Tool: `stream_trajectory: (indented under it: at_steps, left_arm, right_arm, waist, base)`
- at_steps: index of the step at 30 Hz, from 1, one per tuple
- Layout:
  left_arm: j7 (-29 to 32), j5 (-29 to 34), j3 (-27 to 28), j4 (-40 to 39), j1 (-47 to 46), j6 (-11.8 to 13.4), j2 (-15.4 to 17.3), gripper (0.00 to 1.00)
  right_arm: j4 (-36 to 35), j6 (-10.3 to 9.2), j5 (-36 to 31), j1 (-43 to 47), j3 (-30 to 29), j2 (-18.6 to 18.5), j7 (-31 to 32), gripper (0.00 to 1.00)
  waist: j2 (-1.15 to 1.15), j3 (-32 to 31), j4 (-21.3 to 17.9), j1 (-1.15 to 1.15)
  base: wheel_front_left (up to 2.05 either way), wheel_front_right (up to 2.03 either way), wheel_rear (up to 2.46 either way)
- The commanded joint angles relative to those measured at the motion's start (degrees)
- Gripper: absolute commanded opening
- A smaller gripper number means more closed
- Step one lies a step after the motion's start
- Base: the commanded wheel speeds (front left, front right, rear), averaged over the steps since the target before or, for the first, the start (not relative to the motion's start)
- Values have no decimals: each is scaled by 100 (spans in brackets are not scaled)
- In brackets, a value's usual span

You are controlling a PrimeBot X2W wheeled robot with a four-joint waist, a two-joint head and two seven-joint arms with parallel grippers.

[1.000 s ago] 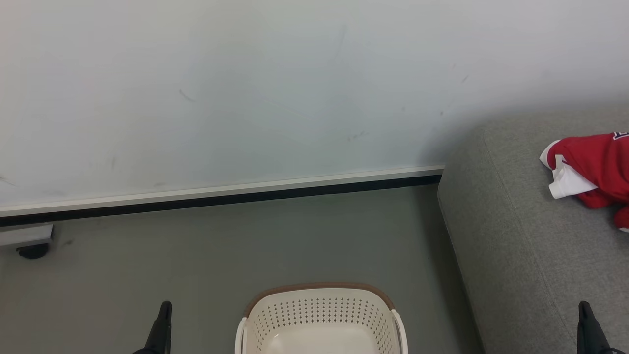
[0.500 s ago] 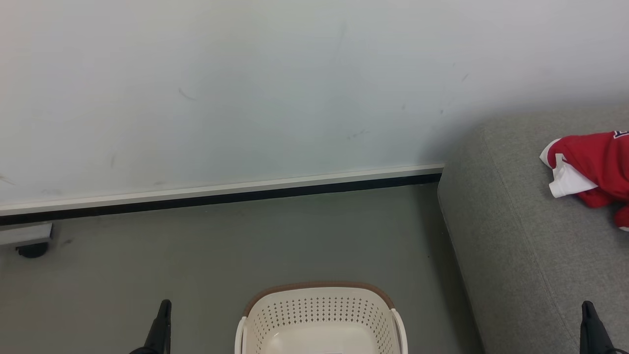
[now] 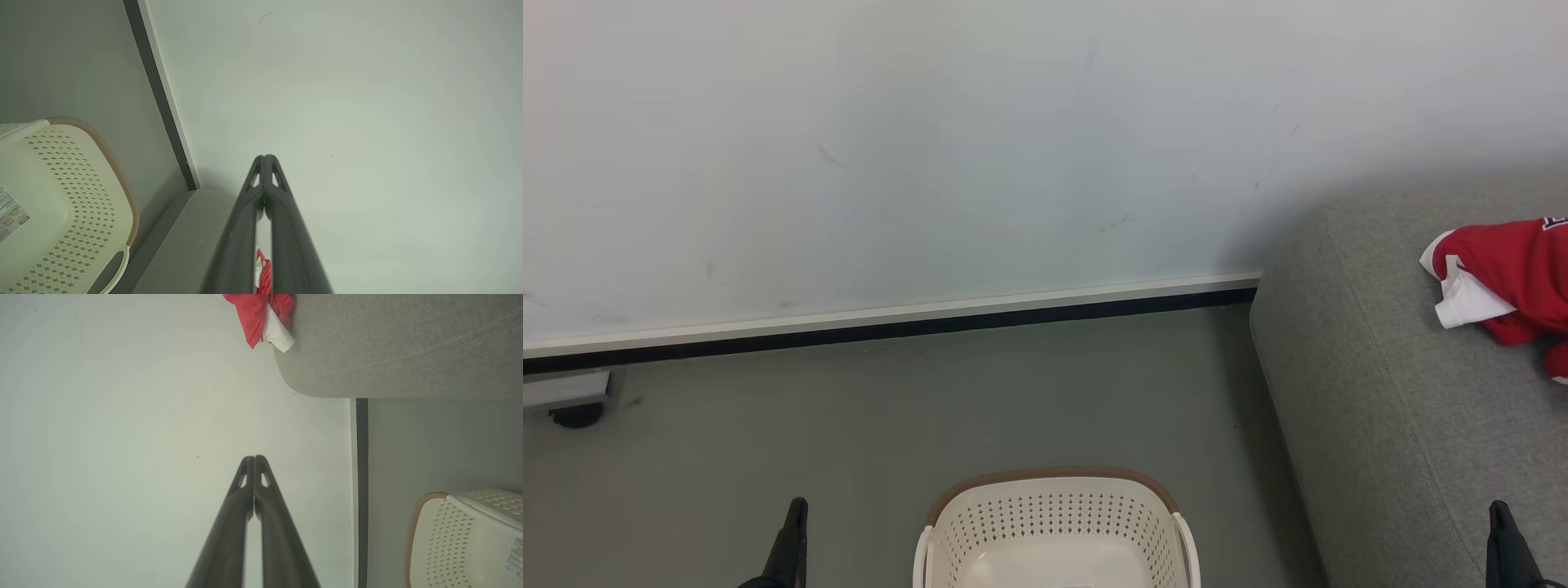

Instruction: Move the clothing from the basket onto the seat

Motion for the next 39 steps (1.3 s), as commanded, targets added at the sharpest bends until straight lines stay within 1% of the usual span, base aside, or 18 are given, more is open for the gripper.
stream_trajectory:
  at_steps: [1,39]
  left_arm:
    - [27,-23,19,28,-47,-14,15,0]
    - [26,-24,18,28,-46,-14,15,0]
  right_arm:
    - [-7,2,-33,67,-10,6,25,0]
    - [3,2,-85,48,-70,58,81,0]
  waist:
    - [0,0,0,0]
    - [0,0,0,0]
  base:
    - [0,0,0]
    - [0,0,0]
